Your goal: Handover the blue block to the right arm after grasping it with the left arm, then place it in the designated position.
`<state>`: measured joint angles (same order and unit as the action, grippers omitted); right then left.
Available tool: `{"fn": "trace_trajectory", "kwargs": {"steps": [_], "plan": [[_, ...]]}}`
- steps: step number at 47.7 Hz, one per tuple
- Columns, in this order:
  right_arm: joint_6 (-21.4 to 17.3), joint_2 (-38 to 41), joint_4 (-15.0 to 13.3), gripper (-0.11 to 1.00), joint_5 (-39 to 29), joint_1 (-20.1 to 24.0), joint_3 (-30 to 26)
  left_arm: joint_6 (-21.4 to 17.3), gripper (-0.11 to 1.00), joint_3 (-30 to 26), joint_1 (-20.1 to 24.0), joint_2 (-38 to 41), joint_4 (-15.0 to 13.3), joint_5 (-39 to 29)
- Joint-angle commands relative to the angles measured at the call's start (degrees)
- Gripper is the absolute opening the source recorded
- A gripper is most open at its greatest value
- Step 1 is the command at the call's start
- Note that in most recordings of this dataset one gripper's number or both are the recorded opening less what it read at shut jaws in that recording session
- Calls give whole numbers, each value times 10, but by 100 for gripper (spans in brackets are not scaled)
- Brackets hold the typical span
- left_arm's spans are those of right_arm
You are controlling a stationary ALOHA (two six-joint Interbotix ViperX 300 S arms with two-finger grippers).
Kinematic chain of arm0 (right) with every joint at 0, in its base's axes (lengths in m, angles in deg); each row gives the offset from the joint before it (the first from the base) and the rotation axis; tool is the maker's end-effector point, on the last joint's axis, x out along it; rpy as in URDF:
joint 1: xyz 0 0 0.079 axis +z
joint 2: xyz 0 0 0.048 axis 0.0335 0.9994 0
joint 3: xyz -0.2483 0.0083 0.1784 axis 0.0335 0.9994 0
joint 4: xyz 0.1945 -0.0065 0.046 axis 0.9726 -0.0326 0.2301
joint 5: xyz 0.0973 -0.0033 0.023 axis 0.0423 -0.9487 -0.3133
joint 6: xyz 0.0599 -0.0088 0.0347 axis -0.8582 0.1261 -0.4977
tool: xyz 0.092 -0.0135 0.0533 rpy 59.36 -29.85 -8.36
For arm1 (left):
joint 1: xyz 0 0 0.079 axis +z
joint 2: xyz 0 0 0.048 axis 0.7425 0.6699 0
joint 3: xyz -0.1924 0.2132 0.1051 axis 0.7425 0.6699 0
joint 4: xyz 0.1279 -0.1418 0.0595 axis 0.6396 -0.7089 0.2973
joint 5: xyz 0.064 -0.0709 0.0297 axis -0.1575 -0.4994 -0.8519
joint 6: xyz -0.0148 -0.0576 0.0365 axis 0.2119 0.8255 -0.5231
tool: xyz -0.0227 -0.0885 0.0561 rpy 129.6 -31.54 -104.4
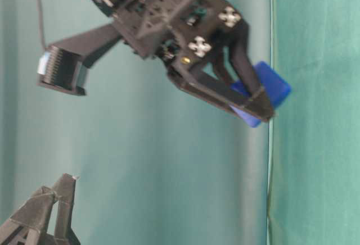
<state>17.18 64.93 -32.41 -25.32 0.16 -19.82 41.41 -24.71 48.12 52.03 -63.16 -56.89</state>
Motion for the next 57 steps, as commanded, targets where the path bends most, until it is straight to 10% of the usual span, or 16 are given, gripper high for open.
{"fn": "trace_trajectory", "kwargs": {"steps": [1,57], "plan": [[-8,11,2,63,25,2,-8,0,100,-10,1,-4,1,2],[-25,158,18,63,125,19,-40,-1,100,-11,7,-2,2,2]]}}
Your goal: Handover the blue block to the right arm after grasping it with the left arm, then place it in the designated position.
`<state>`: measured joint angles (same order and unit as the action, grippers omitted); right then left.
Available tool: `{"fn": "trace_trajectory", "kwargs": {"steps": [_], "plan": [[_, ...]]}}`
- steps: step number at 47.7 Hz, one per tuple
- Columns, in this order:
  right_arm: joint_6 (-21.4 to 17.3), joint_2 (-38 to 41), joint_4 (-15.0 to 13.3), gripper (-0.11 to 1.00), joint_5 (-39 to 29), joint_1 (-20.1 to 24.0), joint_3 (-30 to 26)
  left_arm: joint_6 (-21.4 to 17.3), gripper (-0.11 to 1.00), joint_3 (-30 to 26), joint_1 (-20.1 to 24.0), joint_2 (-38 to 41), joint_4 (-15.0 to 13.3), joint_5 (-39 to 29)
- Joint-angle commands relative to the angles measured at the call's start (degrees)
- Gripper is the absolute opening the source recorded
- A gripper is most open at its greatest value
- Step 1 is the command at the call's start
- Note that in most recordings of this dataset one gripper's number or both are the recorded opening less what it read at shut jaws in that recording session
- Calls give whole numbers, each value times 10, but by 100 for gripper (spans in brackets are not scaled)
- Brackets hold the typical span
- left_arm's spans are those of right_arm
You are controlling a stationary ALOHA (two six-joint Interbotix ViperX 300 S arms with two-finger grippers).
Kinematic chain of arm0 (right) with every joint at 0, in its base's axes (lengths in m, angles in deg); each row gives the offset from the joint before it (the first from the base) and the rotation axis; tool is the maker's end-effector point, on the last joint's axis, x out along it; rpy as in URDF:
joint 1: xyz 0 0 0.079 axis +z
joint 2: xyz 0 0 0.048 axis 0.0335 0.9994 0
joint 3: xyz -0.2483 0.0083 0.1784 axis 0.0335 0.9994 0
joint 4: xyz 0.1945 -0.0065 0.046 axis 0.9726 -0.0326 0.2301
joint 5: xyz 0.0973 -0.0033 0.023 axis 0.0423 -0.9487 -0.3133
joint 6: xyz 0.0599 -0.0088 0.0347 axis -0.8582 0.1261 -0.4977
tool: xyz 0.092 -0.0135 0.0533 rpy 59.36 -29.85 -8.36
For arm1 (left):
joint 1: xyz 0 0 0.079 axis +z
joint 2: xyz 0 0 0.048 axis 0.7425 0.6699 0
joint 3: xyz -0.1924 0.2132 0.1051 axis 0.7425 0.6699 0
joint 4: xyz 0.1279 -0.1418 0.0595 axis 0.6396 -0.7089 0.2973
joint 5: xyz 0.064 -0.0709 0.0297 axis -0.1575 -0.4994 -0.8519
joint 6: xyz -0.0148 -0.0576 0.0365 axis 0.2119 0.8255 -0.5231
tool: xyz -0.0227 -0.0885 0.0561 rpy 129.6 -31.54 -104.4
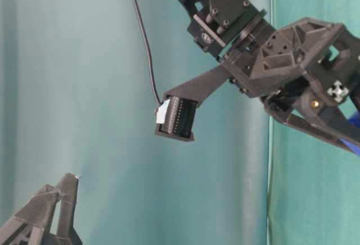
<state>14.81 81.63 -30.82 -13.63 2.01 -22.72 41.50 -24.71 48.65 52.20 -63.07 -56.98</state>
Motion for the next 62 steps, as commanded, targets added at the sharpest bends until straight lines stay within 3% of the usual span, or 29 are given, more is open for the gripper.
{"fn": "trace_trajectory", "kwargs": {"steps": [1,59,62], "plan": [[-1,-9,3,63,9,1,-11,-2,100,-11,2,-4,1,3],[-12,-9,4,63,14,5,-12,-1,100,-12,2,-4,0,3],[-12,-9,5,72,12,5,-14,-1,100,-12,2,-4,0,3]]}}
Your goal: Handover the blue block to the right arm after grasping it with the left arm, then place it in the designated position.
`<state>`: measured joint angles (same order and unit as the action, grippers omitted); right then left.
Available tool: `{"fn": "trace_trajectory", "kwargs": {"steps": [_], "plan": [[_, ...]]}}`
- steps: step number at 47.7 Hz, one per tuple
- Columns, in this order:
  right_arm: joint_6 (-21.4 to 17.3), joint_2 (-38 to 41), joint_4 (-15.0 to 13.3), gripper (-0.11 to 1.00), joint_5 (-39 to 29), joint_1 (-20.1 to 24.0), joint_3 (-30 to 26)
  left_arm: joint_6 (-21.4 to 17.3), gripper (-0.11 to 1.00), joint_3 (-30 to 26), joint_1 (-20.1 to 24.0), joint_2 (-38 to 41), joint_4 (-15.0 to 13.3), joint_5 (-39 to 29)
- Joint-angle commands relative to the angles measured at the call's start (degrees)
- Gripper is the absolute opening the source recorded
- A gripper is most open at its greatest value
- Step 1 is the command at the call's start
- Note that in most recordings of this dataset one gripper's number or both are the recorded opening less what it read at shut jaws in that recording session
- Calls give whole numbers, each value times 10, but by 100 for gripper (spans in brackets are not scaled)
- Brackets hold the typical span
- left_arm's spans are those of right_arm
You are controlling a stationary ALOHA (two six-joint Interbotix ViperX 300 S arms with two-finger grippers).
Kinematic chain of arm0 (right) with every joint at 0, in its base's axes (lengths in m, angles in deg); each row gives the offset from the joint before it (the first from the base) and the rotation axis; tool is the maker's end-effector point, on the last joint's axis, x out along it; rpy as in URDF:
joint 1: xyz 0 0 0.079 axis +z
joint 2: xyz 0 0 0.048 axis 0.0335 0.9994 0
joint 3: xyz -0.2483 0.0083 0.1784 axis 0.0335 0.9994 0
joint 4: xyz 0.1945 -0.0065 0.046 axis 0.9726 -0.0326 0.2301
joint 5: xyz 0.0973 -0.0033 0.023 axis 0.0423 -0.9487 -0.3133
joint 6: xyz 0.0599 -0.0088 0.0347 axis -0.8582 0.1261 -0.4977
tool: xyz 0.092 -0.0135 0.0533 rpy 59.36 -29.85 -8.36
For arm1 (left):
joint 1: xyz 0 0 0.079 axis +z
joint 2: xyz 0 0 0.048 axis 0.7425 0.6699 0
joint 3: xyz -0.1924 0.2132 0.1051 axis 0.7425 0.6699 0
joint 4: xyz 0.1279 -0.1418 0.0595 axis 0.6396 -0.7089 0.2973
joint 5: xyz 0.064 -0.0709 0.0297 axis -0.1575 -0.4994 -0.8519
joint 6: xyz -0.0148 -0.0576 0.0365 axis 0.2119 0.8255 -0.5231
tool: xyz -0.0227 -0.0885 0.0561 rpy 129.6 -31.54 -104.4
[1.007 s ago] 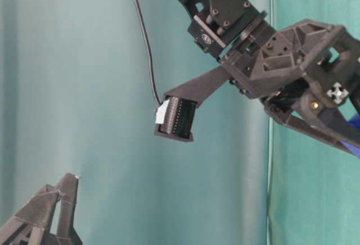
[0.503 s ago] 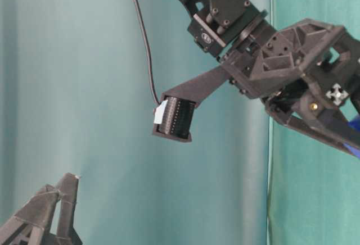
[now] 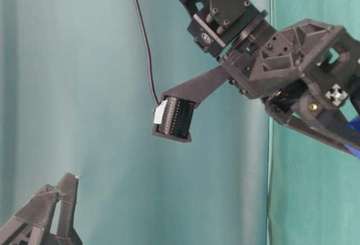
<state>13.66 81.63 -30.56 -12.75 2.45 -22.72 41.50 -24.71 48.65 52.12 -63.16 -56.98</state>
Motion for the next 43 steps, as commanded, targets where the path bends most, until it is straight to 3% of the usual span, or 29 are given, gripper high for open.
{"fn": "trace_trajectory", "kwargs": {"steps": [1,6,13,28,43], "plan": [[-1,-9,3,77,3,1,-15,-1,100,-12,2,-3,2,3],[-1,-9,3,93,3,1,-18,-1,100,-12,2,-3,2,3],[0,-9,3,85,2,1,-20,-1,100,-12,2,-3,2,3],[2,-18,3,86,-7,1,-25,-1,100,-11,2,-3,2,3],[8,-79,-4,86,-87,1,-33,-1,100,-12,2,-4,2,3]]}}
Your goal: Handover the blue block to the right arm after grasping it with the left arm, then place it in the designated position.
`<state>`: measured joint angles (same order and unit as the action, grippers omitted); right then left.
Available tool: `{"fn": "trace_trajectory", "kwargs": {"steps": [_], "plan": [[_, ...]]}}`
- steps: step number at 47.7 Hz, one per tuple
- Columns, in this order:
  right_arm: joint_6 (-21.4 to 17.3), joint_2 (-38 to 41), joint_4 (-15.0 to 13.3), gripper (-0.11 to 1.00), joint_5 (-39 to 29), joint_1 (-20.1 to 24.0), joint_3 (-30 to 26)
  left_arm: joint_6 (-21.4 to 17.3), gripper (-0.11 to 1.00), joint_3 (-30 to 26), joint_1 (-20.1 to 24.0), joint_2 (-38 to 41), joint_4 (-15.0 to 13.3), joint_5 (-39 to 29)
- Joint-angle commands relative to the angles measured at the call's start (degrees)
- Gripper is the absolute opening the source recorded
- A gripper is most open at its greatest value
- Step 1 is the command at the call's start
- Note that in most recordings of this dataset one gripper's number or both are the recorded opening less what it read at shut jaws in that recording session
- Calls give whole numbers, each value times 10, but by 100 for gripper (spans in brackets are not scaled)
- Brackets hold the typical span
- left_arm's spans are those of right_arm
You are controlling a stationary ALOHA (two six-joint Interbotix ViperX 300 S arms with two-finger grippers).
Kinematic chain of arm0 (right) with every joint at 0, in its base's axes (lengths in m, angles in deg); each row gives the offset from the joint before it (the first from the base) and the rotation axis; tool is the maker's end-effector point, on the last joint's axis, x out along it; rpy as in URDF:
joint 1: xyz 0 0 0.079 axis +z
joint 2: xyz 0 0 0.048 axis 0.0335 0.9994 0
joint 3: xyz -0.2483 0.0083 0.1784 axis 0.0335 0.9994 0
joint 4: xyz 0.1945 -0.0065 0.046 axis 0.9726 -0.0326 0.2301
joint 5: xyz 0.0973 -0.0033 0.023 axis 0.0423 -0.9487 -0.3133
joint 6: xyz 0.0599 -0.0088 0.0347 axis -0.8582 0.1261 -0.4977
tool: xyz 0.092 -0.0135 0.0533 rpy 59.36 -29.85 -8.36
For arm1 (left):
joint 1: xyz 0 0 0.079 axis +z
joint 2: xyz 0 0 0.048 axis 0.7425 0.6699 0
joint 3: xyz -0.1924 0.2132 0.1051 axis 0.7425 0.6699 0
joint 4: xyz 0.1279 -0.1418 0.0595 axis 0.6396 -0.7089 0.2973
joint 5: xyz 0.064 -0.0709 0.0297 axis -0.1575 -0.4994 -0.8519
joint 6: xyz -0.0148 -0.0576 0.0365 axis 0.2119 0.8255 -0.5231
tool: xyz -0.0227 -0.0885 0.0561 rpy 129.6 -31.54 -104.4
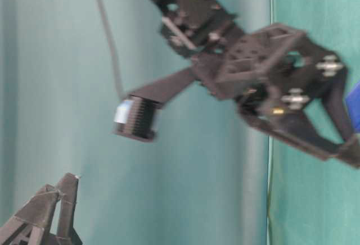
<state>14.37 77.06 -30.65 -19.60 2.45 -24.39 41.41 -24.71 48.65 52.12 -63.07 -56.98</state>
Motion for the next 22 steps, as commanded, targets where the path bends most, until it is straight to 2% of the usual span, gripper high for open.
{"fn": "trace_trajectory", "kwargs": {"steps": [1,22], "plan": [[0,-39,-4,86,-25,1,-17,0,100,-12,2,-3,1,3],[0,-156,-35,86,-142,0,-33,0,100,-12,2,-3,1,3]]}}
